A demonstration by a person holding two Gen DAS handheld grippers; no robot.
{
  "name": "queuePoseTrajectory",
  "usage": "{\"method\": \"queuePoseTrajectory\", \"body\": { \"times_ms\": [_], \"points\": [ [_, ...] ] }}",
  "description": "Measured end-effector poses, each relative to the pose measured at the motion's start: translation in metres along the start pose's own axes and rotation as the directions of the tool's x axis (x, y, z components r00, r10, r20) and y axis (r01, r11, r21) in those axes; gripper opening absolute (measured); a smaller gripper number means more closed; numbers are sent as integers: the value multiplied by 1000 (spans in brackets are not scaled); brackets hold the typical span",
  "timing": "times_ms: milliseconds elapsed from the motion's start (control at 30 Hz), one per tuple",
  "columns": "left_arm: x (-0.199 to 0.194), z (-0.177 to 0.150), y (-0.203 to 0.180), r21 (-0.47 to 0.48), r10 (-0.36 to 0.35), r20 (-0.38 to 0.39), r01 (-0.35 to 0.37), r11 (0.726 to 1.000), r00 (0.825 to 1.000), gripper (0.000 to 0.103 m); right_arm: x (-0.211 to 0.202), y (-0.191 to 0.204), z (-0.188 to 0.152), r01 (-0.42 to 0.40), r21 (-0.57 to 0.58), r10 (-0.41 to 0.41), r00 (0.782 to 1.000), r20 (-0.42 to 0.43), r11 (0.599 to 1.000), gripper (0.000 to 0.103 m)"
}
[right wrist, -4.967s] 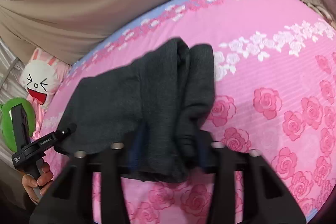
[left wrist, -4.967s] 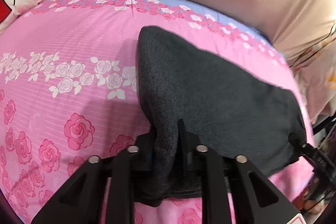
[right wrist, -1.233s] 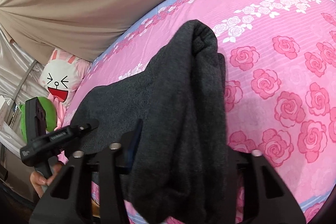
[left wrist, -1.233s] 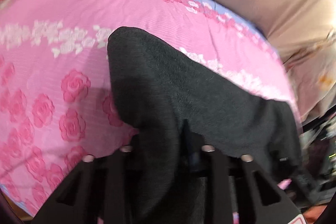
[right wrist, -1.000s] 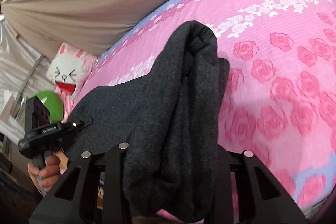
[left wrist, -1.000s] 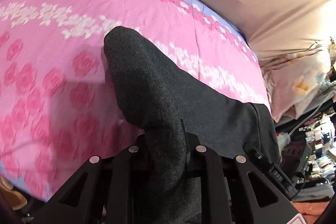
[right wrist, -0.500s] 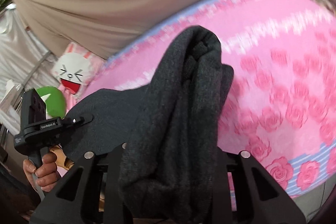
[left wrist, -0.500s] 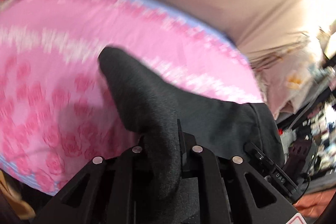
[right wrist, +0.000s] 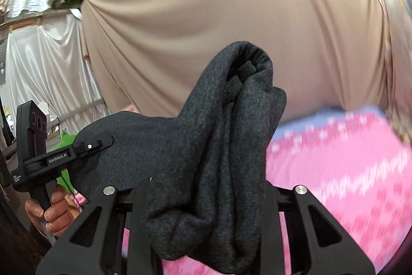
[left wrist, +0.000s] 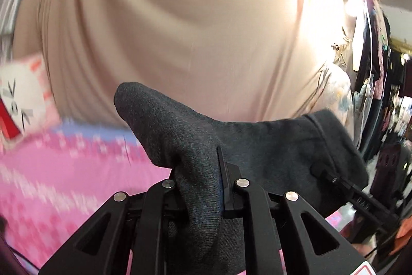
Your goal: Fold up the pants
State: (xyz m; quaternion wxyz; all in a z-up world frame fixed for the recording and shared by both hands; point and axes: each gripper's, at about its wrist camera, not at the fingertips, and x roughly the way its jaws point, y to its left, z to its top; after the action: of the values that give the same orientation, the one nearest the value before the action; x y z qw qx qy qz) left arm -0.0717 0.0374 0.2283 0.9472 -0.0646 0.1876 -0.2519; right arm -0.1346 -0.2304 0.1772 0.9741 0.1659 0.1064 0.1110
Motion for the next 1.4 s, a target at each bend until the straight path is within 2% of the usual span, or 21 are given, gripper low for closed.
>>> {"method": "queuePoseTrajectory", "body": {
  "times_ms": [167,400,800,1200,1400],
  "points": [
    [26,24,1,61,125,70,-129,990,990,12,36,4,25,9,-49,-8,999,37,999,27],
    [96,38,22,74,245,65,-249,966,967,12,109,-19,39,41,-71,-39,999,24,997,27],
    [207,28,76,61,280,-65,-276,959,958,12,206,-75,20,79,0,-79,994,-74,997,27],
    [293,0,105,102,295,-155,-282,954,943,13,268,-120,-19,135,54,-124,976,-178,989,27],
    [316,-10,111,101,295,-186,-280,955,937,13,278,-128,-27,149,71,-132,971,-197,986,27]
  ]
}}
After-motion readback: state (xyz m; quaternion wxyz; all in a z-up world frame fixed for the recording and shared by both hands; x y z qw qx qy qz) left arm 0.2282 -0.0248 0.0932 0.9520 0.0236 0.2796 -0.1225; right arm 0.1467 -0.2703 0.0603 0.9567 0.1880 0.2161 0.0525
